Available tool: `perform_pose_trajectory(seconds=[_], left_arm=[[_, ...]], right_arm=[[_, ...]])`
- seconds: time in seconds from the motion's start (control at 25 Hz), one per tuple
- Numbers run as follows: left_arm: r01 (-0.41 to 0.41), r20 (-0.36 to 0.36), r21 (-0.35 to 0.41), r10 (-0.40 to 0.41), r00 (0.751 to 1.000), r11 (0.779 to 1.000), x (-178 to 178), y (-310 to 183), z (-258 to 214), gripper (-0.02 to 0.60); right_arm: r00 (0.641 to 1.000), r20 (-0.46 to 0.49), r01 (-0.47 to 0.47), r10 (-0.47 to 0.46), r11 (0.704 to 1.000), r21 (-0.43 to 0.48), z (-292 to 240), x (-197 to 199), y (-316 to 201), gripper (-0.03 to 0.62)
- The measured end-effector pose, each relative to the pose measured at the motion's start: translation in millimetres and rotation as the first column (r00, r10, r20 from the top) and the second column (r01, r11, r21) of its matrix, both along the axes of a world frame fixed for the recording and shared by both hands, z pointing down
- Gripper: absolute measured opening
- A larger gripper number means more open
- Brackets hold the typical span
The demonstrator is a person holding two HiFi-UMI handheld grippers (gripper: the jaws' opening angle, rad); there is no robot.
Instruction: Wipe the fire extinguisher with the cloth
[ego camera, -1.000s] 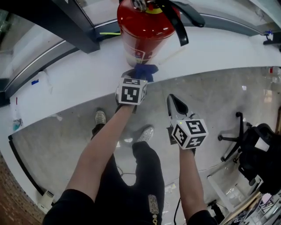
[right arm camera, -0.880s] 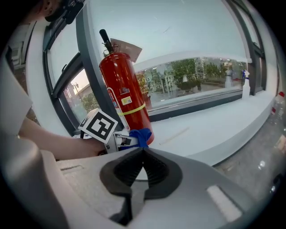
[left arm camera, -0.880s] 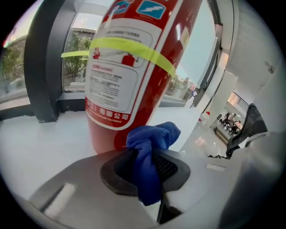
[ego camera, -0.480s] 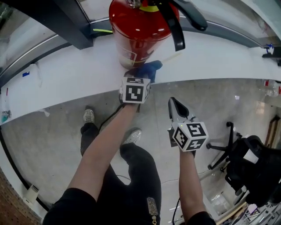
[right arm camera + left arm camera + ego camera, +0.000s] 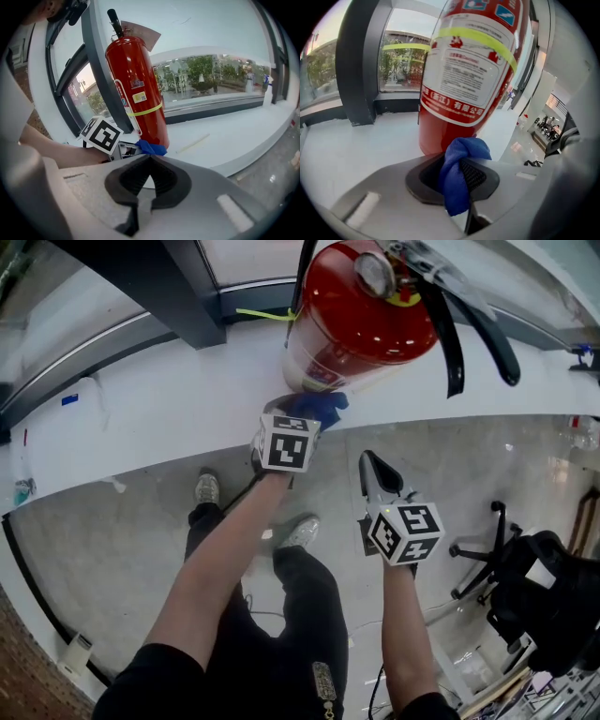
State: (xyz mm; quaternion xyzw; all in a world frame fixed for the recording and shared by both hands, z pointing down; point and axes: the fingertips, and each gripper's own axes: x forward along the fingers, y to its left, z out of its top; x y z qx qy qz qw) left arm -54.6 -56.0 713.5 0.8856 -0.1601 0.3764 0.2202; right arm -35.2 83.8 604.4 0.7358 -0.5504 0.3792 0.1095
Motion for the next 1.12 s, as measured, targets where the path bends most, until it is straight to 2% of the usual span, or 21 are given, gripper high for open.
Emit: perform_pose_trajectory(seconds=[0.2,0.36,0.44,0.64,0.84,0.96,1.12], left_arm=[[-0.014,0.007,0.021,0.014,1.0,1.0,-17,-42,1,0.064],[-0.055,-0.025,0.025,0.055,0.998,0.998,-13,-73,2,0.064],[-0.092,-0.031,0.052,0.094,0.995,0.994,-4,-89,5,0.063],[-0.214,-0.025,0.118,0.218,0.976,0.97,18,-118,7,0.063],[-0.323,0.009,0.168,0.326,0.945,0.931,42,-129,8,0.063],[-0.354,0.022,0.17,0.356,0.934,0.92,46,-131,11,0.063],[-0.357,0.029,0.162,0.357,0.934,0.92,37,-128,14,0.063]], right_arm=[[0.999,0.006,-0.033,0.033,0.999,-0.011,1,-22,-20,0.003],[0.998,0.006,-0.068,0.068,0.998,-0.017,2,-36,-37,0.003],[0.995,0.0,-0.1,0.1,0.995,-0.013,3,-38,-43,0.003],[0.982,-0.004,-0.187,0.187,0.982,-0.02,7,-46,-44,0.003],[0.969,-0.005,-0.247,0.247,0.969,-0.025,6,-47,-38,0.003],[0.964,-0.008,-0.266,0.265,0.964,-0.021,10,-39,-41,0.003],[0.967,-0.004,-0.255,0.255,0.967,-0.024,20,-31,-49,0.003]])
